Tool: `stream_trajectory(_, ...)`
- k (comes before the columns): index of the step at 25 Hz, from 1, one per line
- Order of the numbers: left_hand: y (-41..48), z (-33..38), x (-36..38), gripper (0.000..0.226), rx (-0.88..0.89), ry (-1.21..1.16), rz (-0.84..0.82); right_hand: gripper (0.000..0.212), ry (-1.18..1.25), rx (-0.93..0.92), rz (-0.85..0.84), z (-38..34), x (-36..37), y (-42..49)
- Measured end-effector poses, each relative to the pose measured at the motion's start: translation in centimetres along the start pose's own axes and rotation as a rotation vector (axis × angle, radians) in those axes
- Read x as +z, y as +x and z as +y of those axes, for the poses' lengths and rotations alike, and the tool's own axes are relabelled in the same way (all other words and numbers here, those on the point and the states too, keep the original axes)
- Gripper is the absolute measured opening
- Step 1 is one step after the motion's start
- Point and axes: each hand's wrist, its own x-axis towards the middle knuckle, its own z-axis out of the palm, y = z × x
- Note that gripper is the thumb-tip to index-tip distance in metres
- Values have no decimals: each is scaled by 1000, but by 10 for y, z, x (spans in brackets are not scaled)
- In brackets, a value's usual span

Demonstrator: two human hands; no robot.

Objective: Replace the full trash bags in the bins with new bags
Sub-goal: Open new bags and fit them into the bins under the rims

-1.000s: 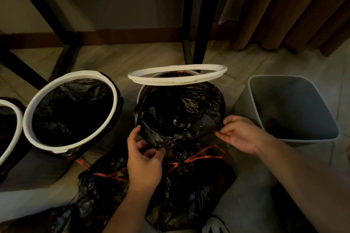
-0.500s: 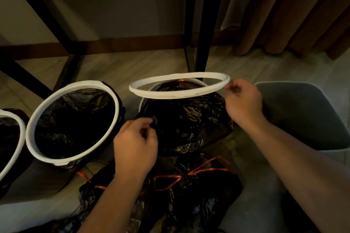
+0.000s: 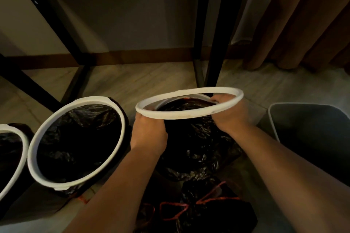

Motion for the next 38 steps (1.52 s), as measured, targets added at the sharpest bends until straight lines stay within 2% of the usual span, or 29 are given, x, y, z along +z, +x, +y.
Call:
stream_trajectory(2, 4, -2, 1, 48, -45, -62, 49, 13, -39, 21, -28, 4, 3, 5)
stream_trajectory(5, 5, -5, 1, 26, -105, -102, -37, 21, -53, 31, -75, 11, -4, 5)
stream_trajectory(7, 5, -4, 2, 19, -93, -127, -19, 27, -39, 9, -72, 16, -15, 4)
stream_trajectory(11, 2, -4, 4, 23, -103, -154, 74, 28, -64, -5, -60, 15, -21, 0)
stream_trajectory(14, 3, -10, 4, 27, -120, -108, 80, 29, 42, -21, -35, 12, -22, -7)
stream_trajectory(19, 13, -12, -5, 64, 27, -28, 99, 25, 79, -40, -21, 14, -24, -3)
stream_trajectory(21, 21, -13, -10, 61, 60, 18, 38, 28, 146, -3, -41, 11, -21, 1)
stream_trajectory(24, 32, -13, -16, 44, 100, 87, -66, 36, 239, 27, -22, 13, -13, 6)
stream_trajectory(26, 39, -12, -18, 38, 114, 114, -136, 33, 222, 11, -55, 12, -9, 10)
stream_trajectory(29, 49, -8, -18, 54, 221, 135, -200, 24, 70, -131, -120, 4, -7, 21)
stream_trajectory(31, 57, -4, -18, 51, 259, 127, -201, 16, -34, -168, -63, -3, -7, 27)
stream_trajectory(34, 70, -1, -17, 29, 272, 139, -139, 11, -123, -168, 9, -7, -7, 30)
stream_trajectory(36, 76, -1, -14, 31, 261, 127, -138, 15, -127, -196, 2, -6, -11, 29)
stream_trajectory(38, 83, -3, -14, 44, 257, 69, -171, 21, -108, -212, -28, -3, -17, 31)
